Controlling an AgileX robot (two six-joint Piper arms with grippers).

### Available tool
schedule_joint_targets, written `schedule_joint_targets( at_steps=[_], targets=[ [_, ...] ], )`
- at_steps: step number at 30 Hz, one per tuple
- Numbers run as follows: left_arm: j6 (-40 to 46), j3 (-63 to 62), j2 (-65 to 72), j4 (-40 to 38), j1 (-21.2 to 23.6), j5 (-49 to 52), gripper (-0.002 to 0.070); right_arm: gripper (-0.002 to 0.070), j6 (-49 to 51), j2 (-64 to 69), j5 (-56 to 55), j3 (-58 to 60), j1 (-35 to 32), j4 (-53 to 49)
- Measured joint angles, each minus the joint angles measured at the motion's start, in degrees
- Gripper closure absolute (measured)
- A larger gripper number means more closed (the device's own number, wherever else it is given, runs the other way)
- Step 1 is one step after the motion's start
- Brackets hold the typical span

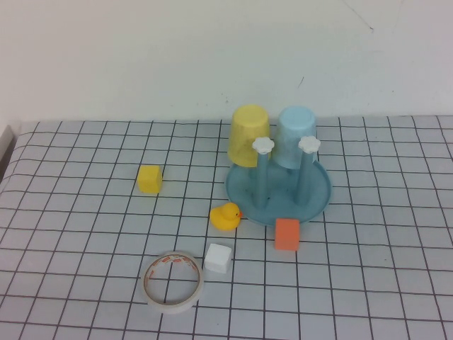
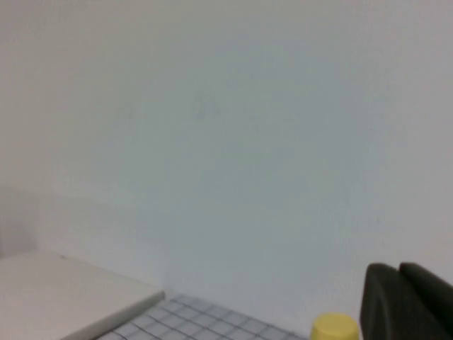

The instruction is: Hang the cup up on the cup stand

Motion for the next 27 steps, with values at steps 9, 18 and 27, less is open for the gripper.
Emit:
schedule_joint_targets(
  at_steps=[9, 18, 27],
  targets=[
    [0.0, 0.0, 0.0, 0.0, 0.0, 0.0, 0.0677, 0.0678, -1.9, 0.0, -5.0, 6.2, 0.0, 0.0],
    [0.0, 0.0, 0.0, 0.0, 0.0, 0.0, 0.0677, 0.0678, -6.1, -0.9, -14.8, 7.5, 0.0, 0.3],
    [0.0, 0.0, 0.0, 0.0, 0.0, 0.2, 0.0677, 0.0678, 43.2, -9.1, -21.3, 17.8, -2.9, -47.1]
  ],
)
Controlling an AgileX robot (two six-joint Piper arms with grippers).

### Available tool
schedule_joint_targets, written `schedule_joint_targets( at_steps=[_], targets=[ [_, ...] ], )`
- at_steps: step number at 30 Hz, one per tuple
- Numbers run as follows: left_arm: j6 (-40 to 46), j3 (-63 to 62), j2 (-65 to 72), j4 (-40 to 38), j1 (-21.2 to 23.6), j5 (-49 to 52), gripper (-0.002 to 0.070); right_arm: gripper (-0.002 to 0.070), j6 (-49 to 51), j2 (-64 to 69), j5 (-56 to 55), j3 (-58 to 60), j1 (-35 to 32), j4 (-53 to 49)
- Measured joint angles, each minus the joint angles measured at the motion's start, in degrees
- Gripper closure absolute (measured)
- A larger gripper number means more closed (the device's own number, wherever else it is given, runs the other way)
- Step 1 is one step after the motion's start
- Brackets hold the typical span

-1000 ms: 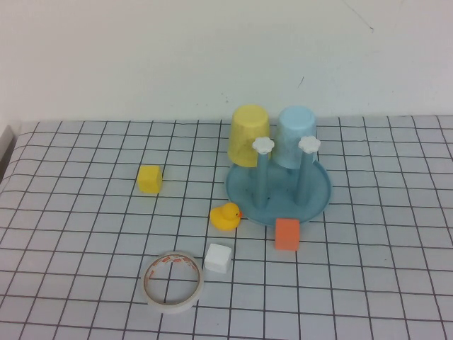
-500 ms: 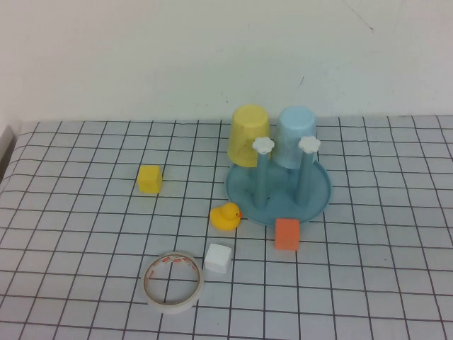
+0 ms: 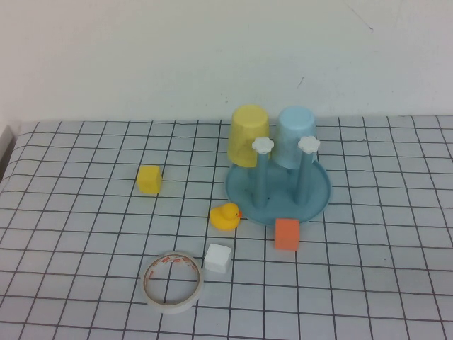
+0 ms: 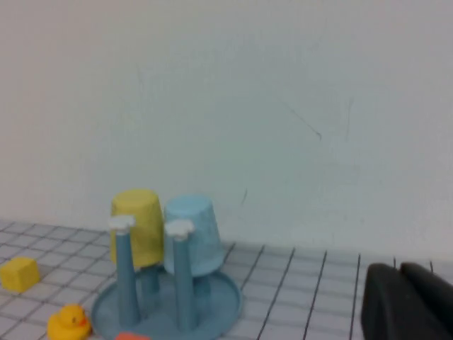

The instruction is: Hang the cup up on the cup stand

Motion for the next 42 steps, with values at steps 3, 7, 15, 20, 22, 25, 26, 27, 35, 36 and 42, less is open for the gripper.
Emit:
schedule_joint_targets(
  at_steps=[3, 7, 15, 20, 22, 25, 26, 27, 35, 36, 42],
  targets=[
    [0.0, 0.0, 0.0, 0.0, 0.0, 0.1, 0.0677, 0.0678, 30.0, -1.5, 6.3, 1.8, -5.4, -28.8],
    [0.0, 0.0, 0.0, 0.0, 0.0, 0.2, 0.0677, 0.0678, 57.2, -4.5, 23.2, 2.5, -14.3, -52.8],
    [0.0, 0.0, 0.0, 0.0, 0.0, 0.2, 0.0677, 0.0678, 59.9, -8.3, 27.3, 2.9, -22.1, -58.3],
    [0.0, 0.0, 0.0, 0.0, 0.0, 0.3, 0.0677, 0.0678, 60.2, -10.4, 27.3, 6.2, -24.6, -59.0],
    [0.0, 0.0, 0.0, 0.0, 0.0, 0.3, 0.0677, 0.0678, 60.3, -11.3, 26.4, 7.8, -24.5, -59.0],
    [0.0, 0.0, 0.0, 0.0, 0.0, 0.3, 0.0677, 0.0678, 60.7, -11.9, 24.6, 8.4, -23.1, -59.0],
    [0.0, 0.0, 0.0, 0.0, 0.0, 0.3, 0.0677, 0.0678, 60.8, -11.9, 24.6, 8.4, -22.3, -59.0],
    [0.0, 0.0, 0.0, 0.0, 0.0, 0.3, 0.0677, 0.0678, 61.0, -12.0, 24.7, 8.4, -21.5, -59.0],
    [0.0, 0.0, 0.0, 0.0, 0.0, 0.3, 0.0677, 0.0678, 61.6, -12.0, 26.4, 8.3, -18.9, -59.0],
    [0.0, 0.0, 0.0, 0.0, 0.0, 0.3, 0.0677, 0.0678, 61.6, -12.0, 26.4, 8.3, -18.9, -59.0],
    [0.0, 0.0, 0.0, 0.0, 0.0, 0.3, 0.0677, 0.0678, 61.6, -12.0, 26.4, 8.2, -18.9, -59.0]
  ],
)
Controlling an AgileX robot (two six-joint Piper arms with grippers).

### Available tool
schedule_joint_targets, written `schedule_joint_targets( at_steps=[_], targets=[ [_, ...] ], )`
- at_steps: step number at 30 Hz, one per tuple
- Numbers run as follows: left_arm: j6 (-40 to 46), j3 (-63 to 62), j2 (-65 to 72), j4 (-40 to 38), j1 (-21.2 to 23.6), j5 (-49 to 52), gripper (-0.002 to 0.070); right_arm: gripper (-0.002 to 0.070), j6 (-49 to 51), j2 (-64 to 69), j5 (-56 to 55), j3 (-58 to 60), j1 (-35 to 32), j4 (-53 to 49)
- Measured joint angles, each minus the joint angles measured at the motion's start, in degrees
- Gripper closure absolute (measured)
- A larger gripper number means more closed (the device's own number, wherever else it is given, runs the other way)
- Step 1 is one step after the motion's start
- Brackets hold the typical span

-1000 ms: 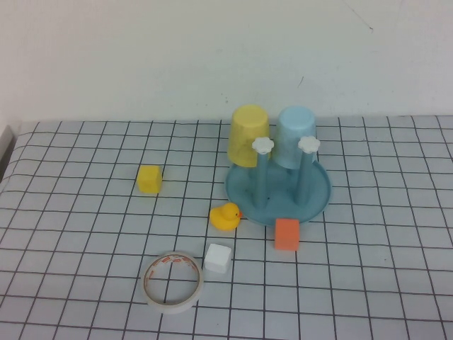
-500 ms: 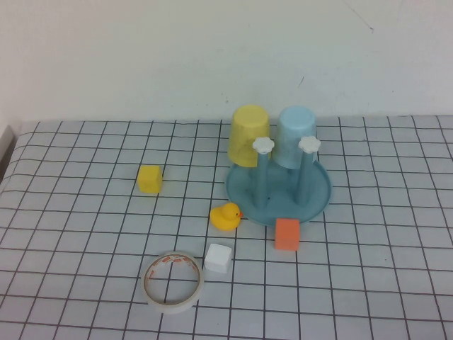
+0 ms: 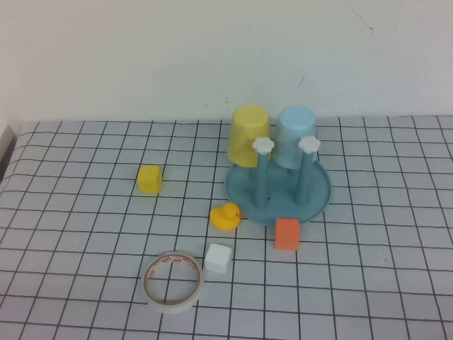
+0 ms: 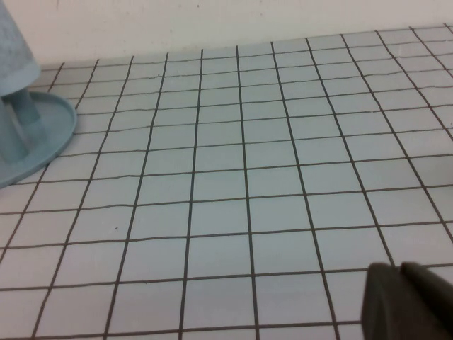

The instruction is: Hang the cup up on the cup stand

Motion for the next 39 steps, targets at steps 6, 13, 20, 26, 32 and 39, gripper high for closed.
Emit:
schedule_joint_targets(
  at_steps=[6, 13, 20, 26, 32, 39],
  targets=[
    [0.0, 0.0, 0.0, 0.0, 0.0, 0.0, 0.0677, 0.0678, 0.0, 0.0, 0.1, 0.0, 0.0, 0.0],
    [0.0, 0.0, 0.0, 0.0, 0.0, 0.0, 0.0677, 0.0678, 0.0, 0.0, 0.3, 0.0, 0.0, 0.0],
    [0.0, 0.0, 0.0, 0.0, 0.0, 0.0, 0.0677, 0.0678, 0.0, 0.0, 0.6, 0.0, 0.0, 0.0],
    [1.6, 0.3, 0.0, 0.0, 0.0, -0.4, 0.0676, 0.0678, 0.0, 0.0, 0.8, -0.1, 0.0, 0.0],
    [8.0, 4.8, 0.0, -2.4, 4.5, -8.9, 0.0676, 0.0678, 0.0, 0.0, 0.8, -0.1, 0.0, 0.0],
    [8.8, 11.6, 0.0, -8.3, 20.3, -22.8, 0.0676, 0.0678, 0.0, 0.0, 0.8, -0.1, 0.0, 0.0]
  ],
)
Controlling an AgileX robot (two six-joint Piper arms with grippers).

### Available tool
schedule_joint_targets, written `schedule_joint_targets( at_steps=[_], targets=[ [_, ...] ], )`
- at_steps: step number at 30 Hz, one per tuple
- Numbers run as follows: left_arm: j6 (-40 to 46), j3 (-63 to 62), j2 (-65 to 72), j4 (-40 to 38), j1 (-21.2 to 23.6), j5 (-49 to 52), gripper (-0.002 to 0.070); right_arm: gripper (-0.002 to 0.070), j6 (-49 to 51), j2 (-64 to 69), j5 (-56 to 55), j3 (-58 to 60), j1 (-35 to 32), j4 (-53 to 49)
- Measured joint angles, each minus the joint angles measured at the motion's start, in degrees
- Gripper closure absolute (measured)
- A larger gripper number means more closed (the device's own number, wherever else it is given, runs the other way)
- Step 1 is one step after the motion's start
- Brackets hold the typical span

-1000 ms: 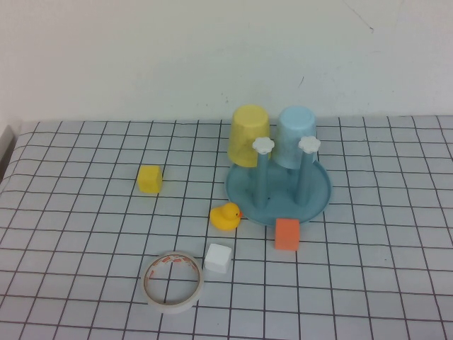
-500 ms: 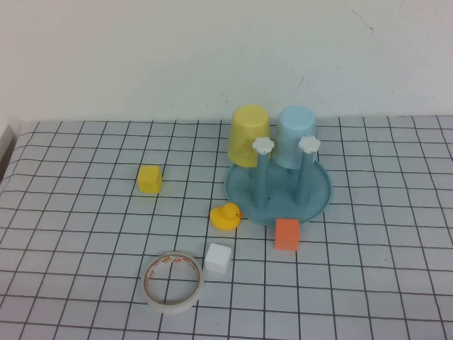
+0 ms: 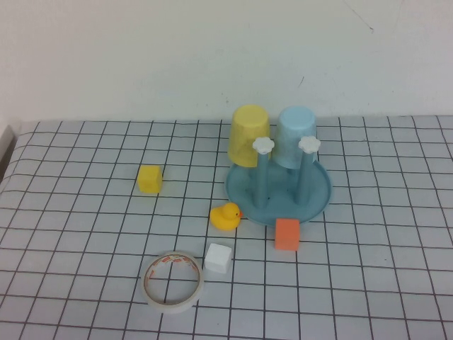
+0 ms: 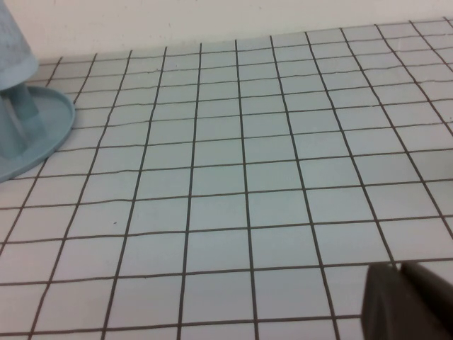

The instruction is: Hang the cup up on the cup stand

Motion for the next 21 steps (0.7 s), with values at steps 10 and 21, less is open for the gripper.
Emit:
schedule_joint_targets(
  at_steps=[10, 21],
  targets=[
    [0.3, 5.5, 0.0, -1.9, 14.1, -4.8, 0.0676, 0.0678, 0.0, 0.0, 0.0, 0.0, 0.0, 0.0],
    [0.7, 8.0, 0.0, -2.9, 14.6, -3.3, 0.0676, 0.0678, 0.0, 0.0, 0.0, 0.0, 0.0, 0.0]
  ],
)
